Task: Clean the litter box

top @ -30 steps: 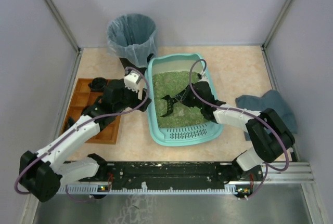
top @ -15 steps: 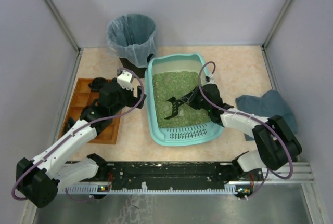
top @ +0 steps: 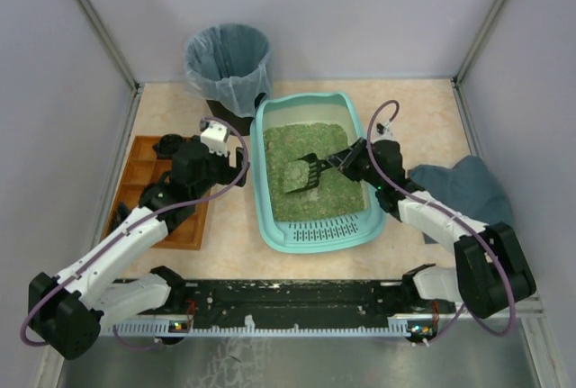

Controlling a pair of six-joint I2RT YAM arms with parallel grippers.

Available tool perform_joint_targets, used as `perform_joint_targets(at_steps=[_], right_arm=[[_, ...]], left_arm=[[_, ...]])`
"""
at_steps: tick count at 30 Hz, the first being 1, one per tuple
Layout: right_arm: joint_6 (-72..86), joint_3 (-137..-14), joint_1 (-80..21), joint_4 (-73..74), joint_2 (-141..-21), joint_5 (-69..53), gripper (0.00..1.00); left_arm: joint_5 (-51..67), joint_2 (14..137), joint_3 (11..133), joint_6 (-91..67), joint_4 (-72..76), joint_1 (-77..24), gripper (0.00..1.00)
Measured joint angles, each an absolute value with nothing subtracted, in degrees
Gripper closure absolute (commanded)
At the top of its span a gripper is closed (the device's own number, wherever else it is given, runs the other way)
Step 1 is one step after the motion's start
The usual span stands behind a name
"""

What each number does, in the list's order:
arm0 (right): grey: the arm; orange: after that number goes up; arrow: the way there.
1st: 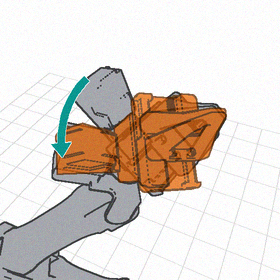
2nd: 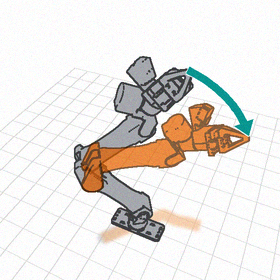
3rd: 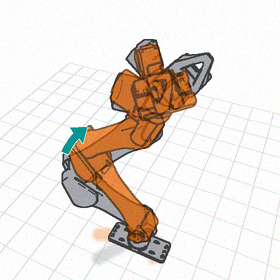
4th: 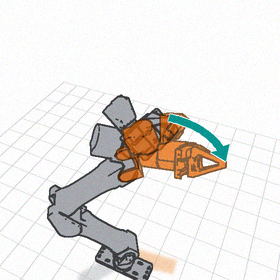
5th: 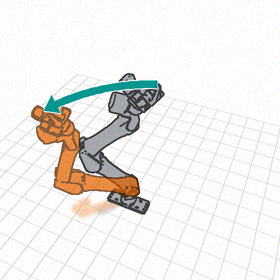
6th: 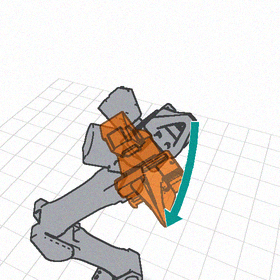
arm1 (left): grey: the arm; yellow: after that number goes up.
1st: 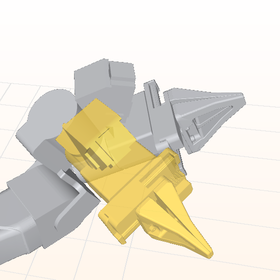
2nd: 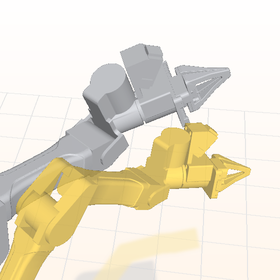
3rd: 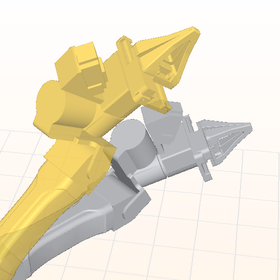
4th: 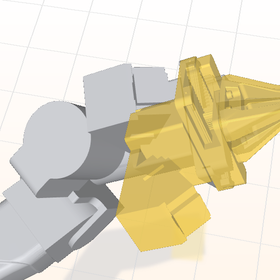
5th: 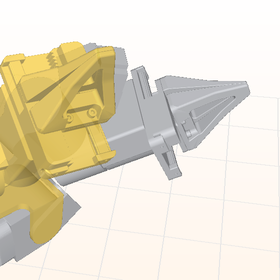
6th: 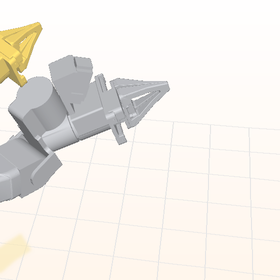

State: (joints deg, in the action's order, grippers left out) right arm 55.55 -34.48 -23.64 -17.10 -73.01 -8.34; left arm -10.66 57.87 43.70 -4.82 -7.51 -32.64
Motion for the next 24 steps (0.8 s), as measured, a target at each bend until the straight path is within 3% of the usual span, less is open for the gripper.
perform_joint_targets(at_steps=[15, 24], right_arm=[[65.4, -27.8, -4.5, -26.9, -66.6, -24.2, 1.00], [75.3, -25.6, -1.5, -41.7, -71.7, -31.3, 1.00]], left_arm=[[-13.3, 57.9, 43.7, -5.5, -8.0, -32.6, 0.07], [-12.5, 57.1, 43.6, -5.5, -7.7, -32.5, 0.07]])
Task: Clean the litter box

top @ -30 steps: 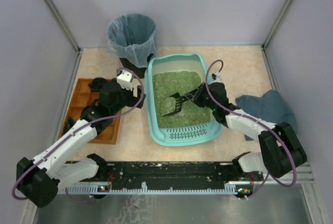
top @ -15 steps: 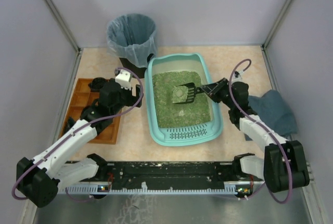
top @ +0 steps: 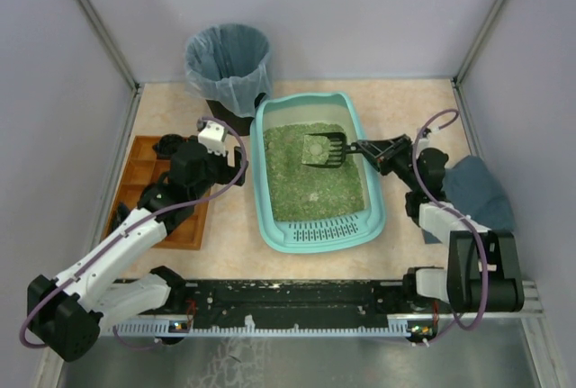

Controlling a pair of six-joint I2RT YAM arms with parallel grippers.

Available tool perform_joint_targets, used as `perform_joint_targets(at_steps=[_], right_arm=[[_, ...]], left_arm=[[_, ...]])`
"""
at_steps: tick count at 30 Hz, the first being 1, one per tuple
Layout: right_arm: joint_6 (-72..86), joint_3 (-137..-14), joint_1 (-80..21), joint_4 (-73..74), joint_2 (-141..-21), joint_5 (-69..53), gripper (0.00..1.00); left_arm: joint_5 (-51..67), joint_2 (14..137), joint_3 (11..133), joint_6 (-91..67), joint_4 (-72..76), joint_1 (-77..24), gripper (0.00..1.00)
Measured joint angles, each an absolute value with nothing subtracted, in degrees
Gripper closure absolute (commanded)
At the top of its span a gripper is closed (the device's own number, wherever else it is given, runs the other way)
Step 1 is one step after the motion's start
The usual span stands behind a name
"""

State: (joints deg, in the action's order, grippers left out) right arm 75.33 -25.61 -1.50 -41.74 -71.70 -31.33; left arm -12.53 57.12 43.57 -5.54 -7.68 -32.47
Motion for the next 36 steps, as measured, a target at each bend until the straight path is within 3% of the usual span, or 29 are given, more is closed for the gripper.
perform_joint_targets(at_steps=[21, 36], right_arm=[[83.6, -23.2, 0.2, -50.7, -76.0, -33.7, 1.00], [80.5, -25.6, -2.4, -48.9, -77.0, -34.3, 1.00]], left_arm=[[-10.2, 57.3, 43.2, -5.3, -7.3, -32.4, 0.07], [-9.7, 57.7, 43.2, -5.3, -7.3, -32.4, 0.08]])
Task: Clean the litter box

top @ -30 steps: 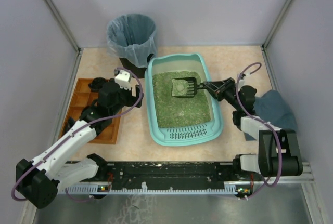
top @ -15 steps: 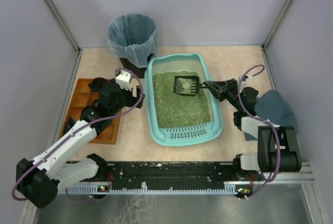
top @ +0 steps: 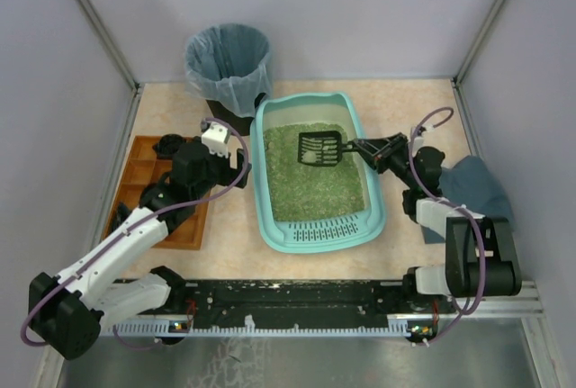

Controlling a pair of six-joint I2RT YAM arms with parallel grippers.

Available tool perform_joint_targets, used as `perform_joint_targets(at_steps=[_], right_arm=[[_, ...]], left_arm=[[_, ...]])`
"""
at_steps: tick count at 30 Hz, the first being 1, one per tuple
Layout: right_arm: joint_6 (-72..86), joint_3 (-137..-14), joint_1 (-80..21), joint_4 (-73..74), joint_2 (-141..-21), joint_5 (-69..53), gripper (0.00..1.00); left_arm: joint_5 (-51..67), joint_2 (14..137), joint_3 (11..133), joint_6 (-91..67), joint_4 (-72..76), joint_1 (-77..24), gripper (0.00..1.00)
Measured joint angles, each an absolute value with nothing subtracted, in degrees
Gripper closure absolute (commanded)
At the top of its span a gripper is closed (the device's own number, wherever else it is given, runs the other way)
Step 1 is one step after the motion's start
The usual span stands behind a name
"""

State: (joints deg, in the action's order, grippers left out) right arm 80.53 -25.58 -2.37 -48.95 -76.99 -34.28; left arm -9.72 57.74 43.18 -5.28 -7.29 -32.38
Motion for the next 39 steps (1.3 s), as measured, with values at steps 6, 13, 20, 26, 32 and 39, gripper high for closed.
perform_joint_targets(at_steps=[6, 13, 20, 26, 32, 39], right_arm=[[79.3, -26.5, -3.6, -47.5, -77.2, -33.5, 1.00], [79.1, -27.5, -4.2, -46.7, -78.3, -32.7, 1.00], [79.0, -27.3, -3.4, -46.4, -78.2, -32.6, 1.00], [77.4, -28.9, -3.7, -44.0, -77.7, -33.4, 1.00], [76.5, -30.7, -5.3, -43.0, -77.9, -33.5, 1.00], [77.1, -30.5, -6.6, -43.7, -78.6, -32.6, 1.00]], left_arm=[[-9.7, 57.7, 43.2, -5.2, -7.4, -32.4, 0.08], [-9.8, 57.7, 43.2, -5.1, -7.4, -32.4, 0.08], [-9.8, 57.8, 43.2, -5.1, -7.7, -32.4, 0.07], [-9.7, 58.0, 43.2, -5.1, -7.7, -32.4, 0.08], [-9.7, 58.1, 43.2, -5.1, -7.7, -32.4, 0.08], [-9.7, 58.2, 43.2, -5.1, -7.7, -32.4, 0.08]])
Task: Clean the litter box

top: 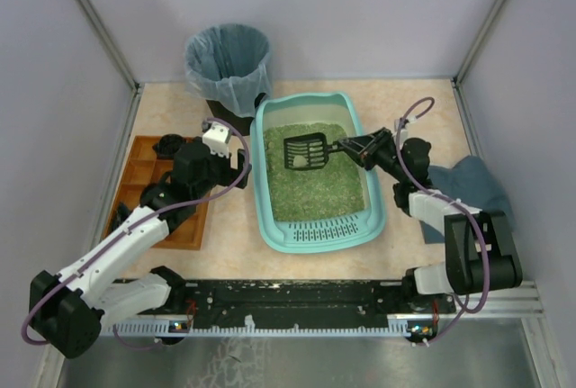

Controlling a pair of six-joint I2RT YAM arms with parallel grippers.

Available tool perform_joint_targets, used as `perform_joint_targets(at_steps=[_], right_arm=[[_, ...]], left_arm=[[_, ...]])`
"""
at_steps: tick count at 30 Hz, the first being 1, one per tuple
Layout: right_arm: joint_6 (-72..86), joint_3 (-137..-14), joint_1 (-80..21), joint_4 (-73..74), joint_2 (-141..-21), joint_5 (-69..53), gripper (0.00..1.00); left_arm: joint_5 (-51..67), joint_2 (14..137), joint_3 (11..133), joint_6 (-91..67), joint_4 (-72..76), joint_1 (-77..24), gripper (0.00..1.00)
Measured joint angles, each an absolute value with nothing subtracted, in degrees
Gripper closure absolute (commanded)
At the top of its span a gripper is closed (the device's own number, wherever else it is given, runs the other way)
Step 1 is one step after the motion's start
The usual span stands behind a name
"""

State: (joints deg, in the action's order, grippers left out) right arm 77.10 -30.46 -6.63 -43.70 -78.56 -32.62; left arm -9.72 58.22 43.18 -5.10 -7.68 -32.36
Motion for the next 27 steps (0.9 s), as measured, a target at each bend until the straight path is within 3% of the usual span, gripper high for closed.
perform_joint_targets(at_steps=[27], right_arm=[[79.3, -27.9, -7.3, -40.2, -78.1, -31.9, 1.00]], left_arm=[[-9.4, 59.3, 43.2, -5.1, -7.9, -32.4, 0.08]])
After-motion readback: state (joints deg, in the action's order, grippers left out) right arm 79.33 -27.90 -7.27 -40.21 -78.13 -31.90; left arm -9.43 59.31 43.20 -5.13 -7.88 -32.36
